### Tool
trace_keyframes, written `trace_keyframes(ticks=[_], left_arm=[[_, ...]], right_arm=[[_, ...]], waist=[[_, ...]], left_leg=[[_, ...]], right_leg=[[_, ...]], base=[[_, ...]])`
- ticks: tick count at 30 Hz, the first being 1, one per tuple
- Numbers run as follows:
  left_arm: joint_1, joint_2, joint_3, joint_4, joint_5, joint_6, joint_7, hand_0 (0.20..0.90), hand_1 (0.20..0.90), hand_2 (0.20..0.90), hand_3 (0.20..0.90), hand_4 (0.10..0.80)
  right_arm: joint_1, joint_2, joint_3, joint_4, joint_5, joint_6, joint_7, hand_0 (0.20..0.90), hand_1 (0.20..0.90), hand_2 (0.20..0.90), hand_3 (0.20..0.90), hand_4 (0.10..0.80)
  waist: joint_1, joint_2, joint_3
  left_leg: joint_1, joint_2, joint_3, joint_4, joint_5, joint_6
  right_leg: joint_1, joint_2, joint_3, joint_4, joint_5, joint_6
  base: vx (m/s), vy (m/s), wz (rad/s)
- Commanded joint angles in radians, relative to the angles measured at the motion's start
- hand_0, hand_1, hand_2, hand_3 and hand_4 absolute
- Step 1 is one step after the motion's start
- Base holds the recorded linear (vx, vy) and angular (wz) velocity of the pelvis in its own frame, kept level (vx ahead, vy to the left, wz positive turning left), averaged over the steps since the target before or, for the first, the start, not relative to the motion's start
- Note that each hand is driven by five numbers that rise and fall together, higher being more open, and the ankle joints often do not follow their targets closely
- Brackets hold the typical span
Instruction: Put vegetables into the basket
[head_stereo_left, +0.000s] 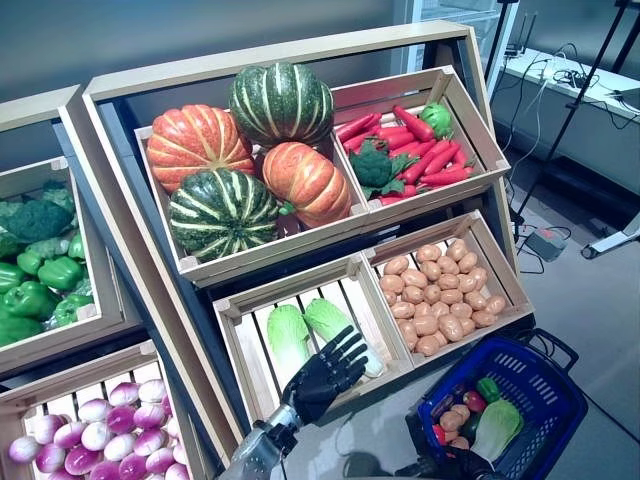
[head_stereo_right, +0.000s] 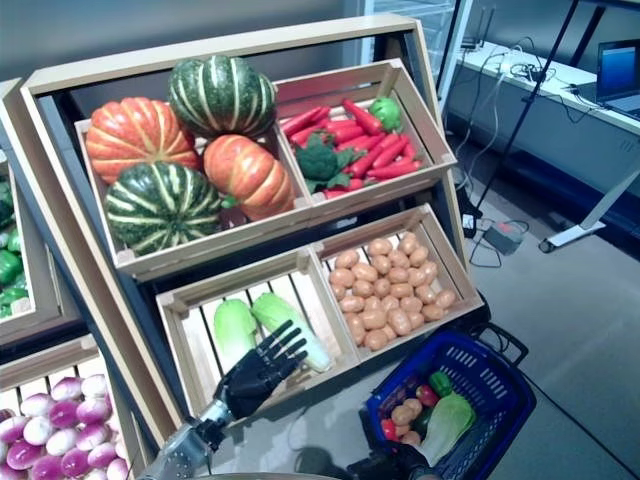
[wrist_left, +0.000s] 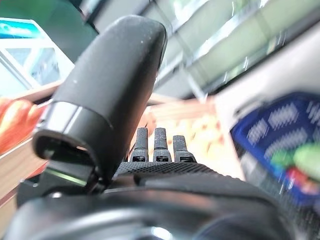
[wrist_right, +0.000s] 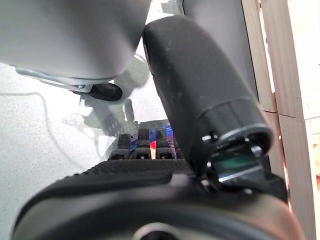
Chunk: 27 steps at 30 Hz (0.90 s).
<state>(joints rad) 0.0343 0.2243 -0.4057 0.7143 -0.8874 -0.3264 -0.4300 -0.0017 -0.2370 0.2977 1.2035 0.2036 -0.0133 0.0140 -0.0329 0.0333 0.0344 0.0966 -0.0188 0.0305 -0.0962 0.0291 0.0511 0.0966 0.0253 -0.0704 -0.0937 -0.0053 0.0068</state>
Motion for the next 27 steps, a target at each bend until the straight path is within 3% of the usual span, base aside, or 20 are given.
trace_keyframes(ticks=[1,3,8,15,23,27], left_arm=[[-0.114,0.004,0.041,-0.114,0.240,-0.160,0.337,0.900,0.900,0.900,0.900,0.800],[-0.135,0.043,0.041,-0.197,0.445,-0.091,0.614,0.900,0.900,0.900,0.900,0.800],[-0.184,0.070,0.012,-0.238,0.603,0.043,0.856,0.900,0.900,0.900,0.900,0.800],[-0.287,0.028,-0.005,-0.059,0.698,0.110,1.003,0.900,0.900,0.900,0.900,0.800],[-0.551,-0.006,-0.024,0.143,0.723,0.172,1.224,0.900,0.900,0.900,0.900,0.800],[-0.598,0.002,-0.024,0.173,0.711,0.210,1.278,0.900,0.900,0.900,0.900,0.800]], right_arm=[[0.000,0.031,0.034,0.009,0.013,0.006,-0.011,0.900,0.900,0.900,0.900,0.800],[0.012,0.034,0.031,0.008,0.034,-0.017,-0.035,0.900,0.900,0.900,0.900,0.800],[0.024,0.040,0.032,-0.006,0.059,-0.037,-0.061,0.900,0.900,0.900,0.900,0.800],[0.024,0.032,0.068,-0.088,0.124,-0.094,-0.071,0.900,0.900,0.900,0.900,0.800],[-0.130,-0.007,0.145,-0.173,0.242,-0.135,-0.116,0.900,0.900,0.900,0.900,0.800],[-0.149,-0.016,0.151,-0.185,0.249,-0.123,-0.129,0.900,0.900,0.900,0.900,0.800]], waist=[[0.015,-0.014,-0.012],[0.018,-0.012,-0.008],[0.007,-0.014,0.007],[-0.019,-0.032,0.079],[-0.045,-0.043,0.220],[-0.054,-0.047,0.235]], left_leg=[[0.015,-0.076,-0.023,0.009,-0.091,0.039],[0.021,-0.078,-0.022,0.009,-0.091,0.041],[0.041,-0.077,-0.013,0.009,-0.093,0.048],[0.020,-0.073,0.018,0.093,-0.106,0.058],[-0.354,-0.081,0.079,0.477,-0.179,0.061],[-0.478,-0.079,0.082,0.625,-0.221,0.058]], right_leg=[[0.008,0.035,-0.001,0.006,-0.008,-0.018],[0.017,0.035,-0.005,0.006,-0.010,-0.018],[0.039,0.037,-0.005,0.006,-0.010,-0.023],[-0.029,0.034,-0.012,0.174,-0.061,-0.033],[-0.382,0.009,-0.018,0.509,-0.139,-0.056],[-0.492,-0.002,-0.028,0.644,-0.187,-0.073]], base=[[0.041,0.015,0.01],[0.072,0.026,0.01],[0.082,0.037,0.12],[0.029,0.027,0.00],[-0.202,0.041,-0.08],[-0.091,0.016,0.03]])
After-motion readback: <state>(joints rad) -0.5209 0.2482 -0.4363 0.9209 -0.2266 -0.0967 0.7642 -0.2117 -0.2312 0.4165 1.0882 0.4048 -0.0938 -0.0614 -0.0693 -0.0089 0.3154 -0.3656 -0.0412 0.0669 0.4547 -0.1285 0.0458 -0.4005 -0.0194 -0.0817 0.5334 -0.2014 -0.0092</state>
